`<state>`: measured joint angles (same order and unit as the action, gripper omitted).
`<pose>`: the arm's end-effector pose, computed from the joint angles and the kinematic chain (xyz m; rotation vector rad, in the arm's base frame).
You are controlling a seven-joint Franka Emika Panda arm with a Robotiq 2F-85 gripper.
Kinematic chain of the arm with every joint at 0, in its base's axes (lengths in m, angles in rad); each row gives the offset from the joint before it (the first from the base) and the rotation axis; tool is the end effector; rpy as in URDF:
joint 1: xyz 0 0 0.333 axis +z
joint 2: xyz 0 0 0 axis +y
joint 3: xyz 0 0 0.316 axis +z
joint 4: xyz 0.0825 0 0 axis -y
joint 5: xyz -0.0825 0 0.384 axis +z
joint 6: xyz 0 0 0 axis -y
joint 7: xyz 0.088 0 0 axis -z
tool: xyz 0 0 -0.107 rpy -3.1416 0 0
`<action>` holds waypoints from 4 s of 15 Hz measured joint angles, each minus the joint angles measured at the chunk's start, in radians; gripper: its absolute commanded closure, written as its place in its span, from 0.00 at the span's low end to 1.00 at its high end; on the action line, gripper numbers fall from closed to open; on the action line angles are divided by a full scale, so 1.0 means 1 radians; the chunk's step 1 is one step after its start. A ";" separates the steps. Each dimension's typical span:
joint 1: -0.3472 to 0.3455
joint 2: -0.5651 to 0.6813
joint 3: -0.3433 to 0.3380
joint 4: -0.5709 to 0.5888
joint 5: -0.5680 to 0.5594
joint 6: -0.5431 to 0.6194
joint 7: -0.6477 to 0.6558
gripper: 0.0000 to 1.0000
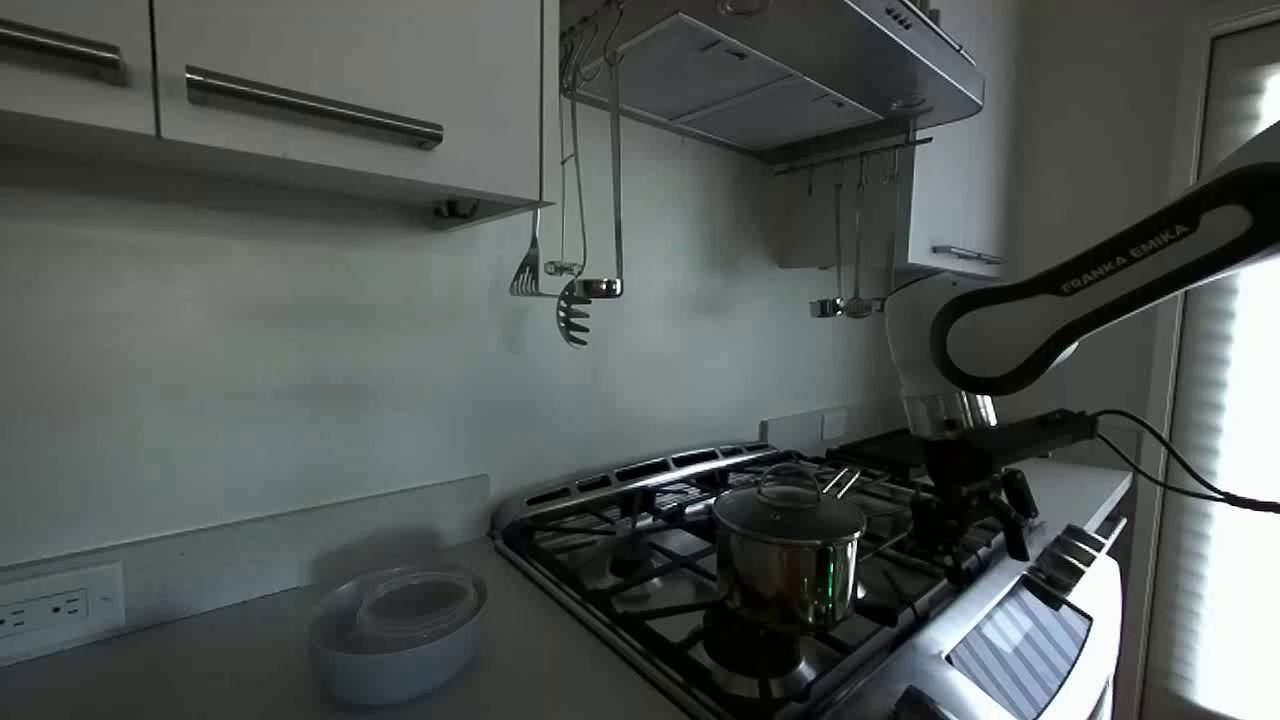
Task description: Slide the silver pot to the bottom right cooker on the hob of the stove, pick up the silver pot lid and put it on the hob of the stove
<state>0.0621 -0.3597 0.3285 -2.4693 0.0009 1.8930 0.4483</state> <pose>0.3720 0.1530 0.4006 2.9317 -0.1337 -0.2507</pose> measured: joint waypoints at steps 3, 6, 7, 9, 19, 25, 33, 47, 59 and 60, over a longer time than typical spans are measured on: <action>0.000 0.000 0.000 0.000 0.000 0.000 0.000 0.00; 0.000 0.000 0.000 0.000 0.000 0.000 0.000 0.00; 0.000 0.000 0.000 0.000 0.000 0.000 0.000 0.00; 0.004 0.000 -0.008 0.002 0.000 0.004 0.000 0.00; -0.029 0.030 -0.101 0.190 -0.016 0.059 0.096 0.00; -0.015 0.112 -0.009 0.288 -0.095 0.146 0.438 0.00; 0.022 0.267 0.006 0.398 -0.214 0.139 0.707 0.07; 0.079 0.333 -0.069 0.483 -0.170 0.062 0.824 0.19; 0.082 0.312 -0.081 0.449 -0.063 0.063 0.838 0.81; 0.082 0.309 -0.083 0.443 -0.061 0.063 0.842 0.87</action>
<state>0.1444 -0.0506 0.2453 -2.0267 -0.0604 1.9559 1.2904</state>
